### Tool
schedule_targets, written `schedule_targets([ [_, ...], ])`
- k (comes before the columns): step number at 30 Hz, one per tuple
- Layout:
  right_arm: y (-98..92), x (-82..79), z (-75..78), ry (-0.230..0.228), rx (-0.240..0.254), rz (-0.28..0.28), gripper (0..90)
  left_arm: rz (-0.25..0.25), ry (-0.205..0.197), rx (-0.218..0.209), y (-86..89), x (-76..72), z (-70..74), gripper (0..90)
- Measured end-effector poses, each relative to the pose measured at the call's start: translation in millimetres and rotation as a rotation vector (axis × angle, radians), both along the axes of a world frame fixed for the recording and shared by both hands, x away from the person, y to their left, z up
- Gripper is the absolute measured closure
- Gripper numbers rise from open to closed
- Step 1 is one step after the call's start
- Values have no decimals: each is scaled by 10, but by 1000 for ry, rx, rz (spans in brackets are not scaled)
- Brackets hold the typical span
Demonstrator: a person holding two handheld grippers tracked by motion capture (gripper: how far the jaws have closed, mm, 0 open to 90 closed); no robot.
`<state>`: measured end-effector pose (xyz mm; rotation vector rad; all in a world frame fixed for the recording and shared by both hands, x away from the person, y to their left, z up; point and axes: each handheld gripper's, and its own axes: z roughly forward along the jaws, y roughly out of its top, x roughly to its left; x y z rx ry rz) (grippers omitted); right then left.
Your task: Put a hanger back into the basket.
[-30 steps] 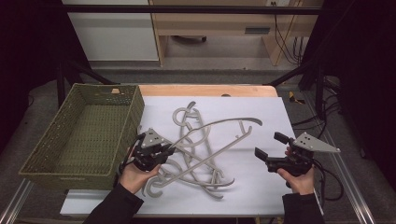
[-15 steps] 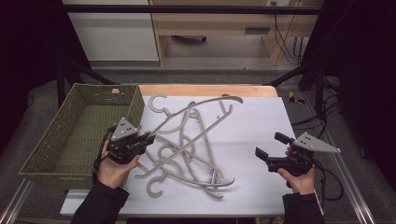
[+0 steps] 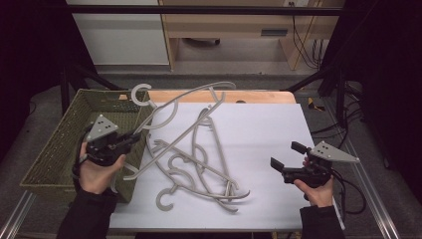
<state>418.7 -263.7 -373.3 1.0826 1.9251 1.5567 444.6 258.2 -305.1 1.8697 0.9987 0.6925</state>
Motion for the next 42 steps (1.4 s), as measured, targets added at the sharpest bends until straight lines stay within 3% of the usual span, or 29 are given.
schedule_targets([
  [12, 3, 3, 1, 0, 2, 0, 26, 86, -32, 42, 522, 183, 232, 815],
  [18, 4, 4, 0, 0, 0, 1, 26, 124, -35, 66, 770, 221, 253, 815],
  [27, 16, 12, -8, 2, -5, 2, 26, 188, -28, 75, 1222, 279, 132, 814],
  [34, 24, 18, -16, 4, -10, 5, 26, 228, -10, 115, 1534, 313, -26, 814],
  [42, 38, 24, -24, 10, -11, 4, 26, 254, 9, 132, 1766, 330, -154, 814],
])
